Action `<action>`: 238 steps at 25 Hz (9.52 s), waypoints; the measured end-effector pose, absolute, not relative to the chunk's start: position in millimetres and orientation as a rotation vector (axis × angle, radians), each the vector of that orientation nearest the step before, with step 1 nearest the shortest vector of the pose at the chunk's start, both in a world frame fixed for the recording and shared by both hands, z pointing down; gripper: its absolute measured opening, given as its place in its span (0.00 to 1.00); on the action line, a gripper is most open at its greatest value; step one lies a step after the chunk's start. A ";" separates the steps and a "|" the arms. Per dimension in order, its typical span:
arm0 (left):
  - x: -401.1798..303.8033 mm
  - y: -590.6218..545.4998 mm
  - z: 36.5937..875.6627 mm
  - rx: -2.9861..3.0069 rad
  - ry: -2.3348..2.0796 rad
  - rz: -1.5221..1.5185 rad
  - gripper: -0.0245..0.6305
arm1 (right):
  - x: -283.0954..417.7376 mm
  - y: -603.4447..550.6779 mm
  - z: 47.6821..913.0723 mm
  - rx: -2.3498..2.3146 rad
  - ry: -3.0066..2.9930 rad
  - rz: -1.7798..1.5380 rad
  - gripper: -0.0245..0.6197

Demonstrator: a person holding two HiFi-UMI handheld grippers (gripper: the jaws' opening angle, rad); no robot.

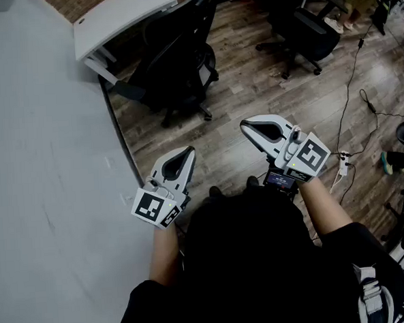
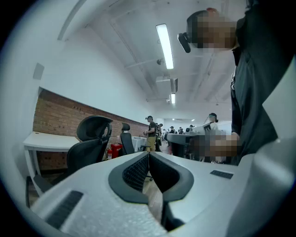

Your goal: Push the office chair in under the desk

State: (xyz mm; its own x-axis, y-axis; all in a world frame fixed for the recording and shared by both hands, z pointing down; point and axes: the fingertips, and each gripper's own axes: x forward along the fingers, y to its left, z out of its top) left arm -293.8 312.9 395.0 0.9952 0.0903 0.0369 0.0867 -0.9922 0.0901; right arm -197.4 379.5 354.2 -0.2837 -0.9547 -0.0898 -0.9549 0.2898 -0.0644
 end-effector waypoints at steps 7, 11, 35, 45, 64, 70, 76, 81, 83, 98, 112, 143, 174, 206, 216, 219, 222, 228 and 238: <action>-290.1 320.7 392.8 3.066 0.129 0.054 0.06 | -202.1 388.2 362.3 -1.859 2.461 -0.016 0.05; -288.9 322.4 391.7 3.083 0.120 0.054 0.06 | -196.3 392.7 363.8 -1.898 2.439 -0.014 0.05; -212.1 381.2 397.3 3.087 0.286 0.120 0.06 | -144.3 458.2 379.9 -1.997 2.431 -0.049 0.05; -160.9 420.0 401.4 3.089 0.302 0.170 0.06 | -95.4 491.3 392.2 -1.967 2.419 -0.102 0.05; -145.3 382.2 447.5 3.022 0.102 0.303 0.06 | -63.3 442.4 431.4 -1.772 2.499 -0.181 0.05; -116.0 344.0 457.8 2.987 0.110 0.331 0.06 | -18.9 409.5 441.0 -1.825 2.499 -0.256 0.05; -86.2 262.9 461.7 2.948 -0.025 0.289 0.06 | 41.2 355.0 433.5 -1.904 2.548 -0.240 0.05; -62.4 207.1 445.4 2.965 -0.069 0.258 0.06 | 79.8 301.3 421.8 -1.944 2.631 -0.226 0.05; -57.4 187.9 436.9 2.986 -0.081 0.245 0.06 | 89.0 280.1 415.8 -1.945 2.635 -0.216 0.05; -78.7 90.2 418.8 2.974 -0.700 0.311 0.06 | 161.0 139.1 412.2 -1.587 2.897 -0.180 0.05; -90.4 49.9 415.8 2.793 -1.260 0.572 0.06 | 259.8 24.7 396.4 -1.159 3.377 0.282 0.05; -82.6 10.1 508.2 2.631 -0.433 1.826 0.35 | 292.7 -29.8 479.0 -0.012 3.949 0.731 0.35; -84.0 5.3 515.2 2.598 -0.405 1.908 0.27 | 278.9 -23.3 486.9 0.139 3.916 0.873 0.25; -134.5 -34.8 519.0 2.677 -0.290 1.892 0.29 | 223.2 10.7 486.2 -0.203 3.923 0.624 0.25; -155.5 -60.5 507.6 2.735 -0.195 1.894 0.30 | 196.7 17.1 475.4 -0.398 3.938 0.550 0.25; -166.3 -65.1 514.8 2.762 -0.164 1.895 0.30 | 183.2 22.2 480.6 -0.471 3.934 0.530 0.25; -178.3 -73.9 519.1 2.781 -0.124 1.901 0.30 | 168.2 23.9 483.8 -0.526 3.928 0.516 0.25; -194.3 -92.2 520.8 2.806 -0.047 1.924 0.30 | 145.3 28.6 484.0 -0.632 3.902 0.467 0.25; -201.9 -109.9 519.2 2.839 0.005 1.933 0.30 | 129.6 29.1 481.2 -0.631 3.914 0.391 0.24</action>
